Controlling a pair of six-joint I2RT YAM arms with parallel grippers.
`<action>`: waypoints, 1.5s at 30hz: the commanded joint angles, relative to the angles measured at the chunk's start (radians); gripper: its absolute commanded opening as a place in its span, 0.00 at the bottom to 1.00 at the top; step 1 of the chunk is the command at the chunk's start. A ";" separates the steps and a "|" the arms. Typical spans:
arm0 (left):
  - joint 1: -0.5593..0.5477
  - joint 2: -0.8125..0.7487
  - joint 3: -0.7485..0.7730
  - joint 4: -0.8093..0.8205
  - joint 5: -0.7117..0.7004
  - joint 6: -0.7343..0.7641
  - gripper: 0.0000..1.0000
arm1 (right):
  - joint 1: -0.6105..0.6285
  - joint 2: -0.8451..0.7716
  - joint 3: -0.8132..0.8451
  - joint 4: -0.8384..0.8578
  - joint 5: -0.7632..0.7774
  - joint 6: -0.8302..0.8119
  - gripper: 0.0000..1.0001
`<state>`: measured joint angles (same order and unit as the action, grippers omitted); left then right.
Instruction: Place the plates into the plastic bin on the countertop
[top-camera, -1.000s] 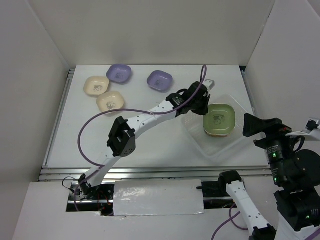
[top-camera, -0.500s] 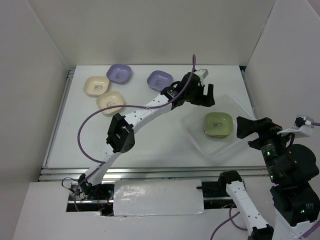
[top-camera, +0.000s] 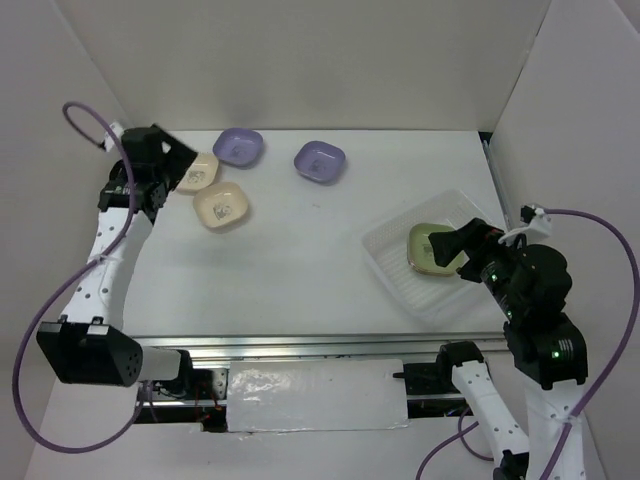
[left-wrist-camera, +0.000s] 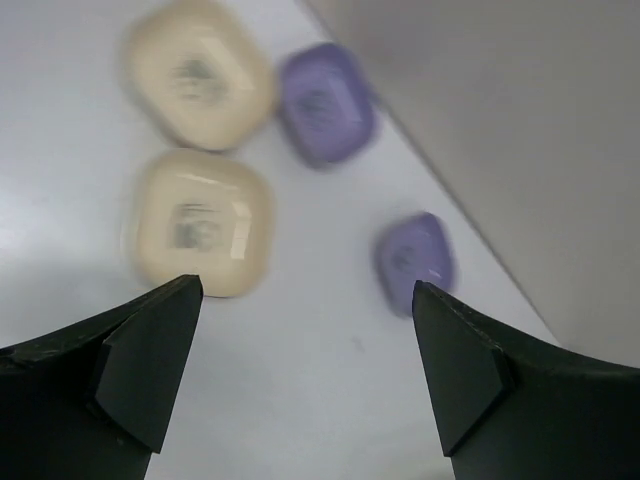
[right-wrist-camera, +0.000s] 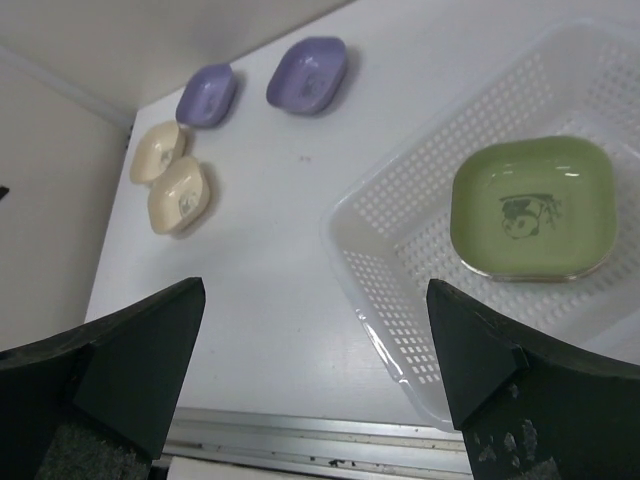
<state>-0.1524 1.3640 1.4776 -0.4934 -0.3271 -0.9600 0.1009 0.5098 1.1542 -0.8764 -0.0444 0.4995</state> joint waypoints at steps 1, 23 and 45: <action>0.195 0.041 -0.187 -0.024 0.150 -0.036 0.99 | -0.003 0.025 -0.043 0.132 -0.104 0.004 1.00; 0.260 0.641 -0.028 0.042 0.247 0.058 0.63 | 0.020 0.010 -0.071 0.172 -0.138 0.010 1.00; -0.686 0.269 0.073 0.145 0.053 0.093 0.00 | 0.020 0.041 0.094 0.050 0.070 0.016 1.00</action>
<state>-0.7799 1.5452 1.4746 -0.3649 -0.1879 -0.8871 0.1154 0.5442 1.1812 -0.7879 -0.0673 0.5121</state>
